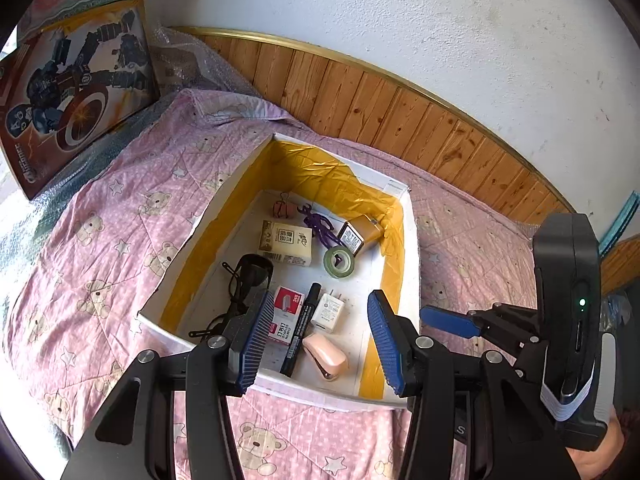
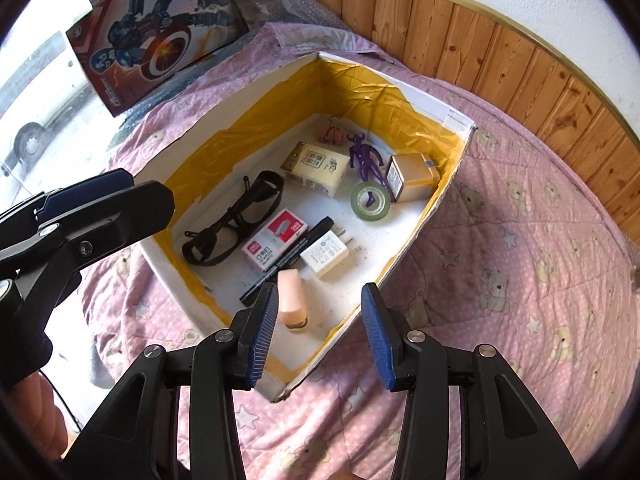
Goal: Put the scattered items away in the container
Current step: 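Withdraw both open tools up from the box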
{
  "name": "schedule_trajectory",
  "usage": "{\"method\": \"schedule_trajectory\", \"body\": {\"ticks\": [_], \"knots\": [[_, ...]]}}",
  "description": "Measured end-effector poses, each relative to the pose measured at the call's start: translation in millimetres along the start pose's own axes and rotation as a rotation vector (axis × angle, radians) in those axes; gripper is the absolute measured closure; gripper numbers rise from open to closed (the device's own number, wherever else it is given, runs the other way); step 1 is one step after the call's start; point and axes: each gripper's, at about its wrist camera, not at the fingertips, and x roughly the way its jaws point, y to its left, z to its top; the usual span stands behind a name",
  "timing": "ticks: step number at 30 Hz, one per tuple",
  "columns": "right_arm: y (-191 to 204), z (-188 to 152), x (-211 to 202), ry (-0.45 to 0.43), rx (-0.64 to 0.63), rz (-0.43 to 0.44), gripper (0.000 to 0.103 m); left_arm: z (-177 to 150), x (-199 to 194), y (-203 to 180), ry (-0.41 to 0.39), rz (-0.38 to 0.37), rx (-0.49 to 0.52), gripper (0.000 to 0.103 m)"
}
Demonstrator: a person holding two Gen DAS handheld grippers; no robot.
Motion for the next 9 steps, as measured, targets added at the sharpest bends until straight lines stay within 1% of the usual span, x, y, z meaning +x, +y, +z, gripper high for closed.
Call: {"method": "schedule_trajectory", "body": {"ticks": [5, 9], "knots": [[1.0, -7.6, -8.0, -0.012, 0.047, 0.068, 0.057, -5.3, -13.0, -5.0, -0.018, -0.001, 0.014, 0.052], [7.1, -8.5, -18.8, -0.046, 0.046, 0.059, 0.057, -7.5, -22.9, -5.7, -0.031, 0.000, 0.014, 0.052]]}}
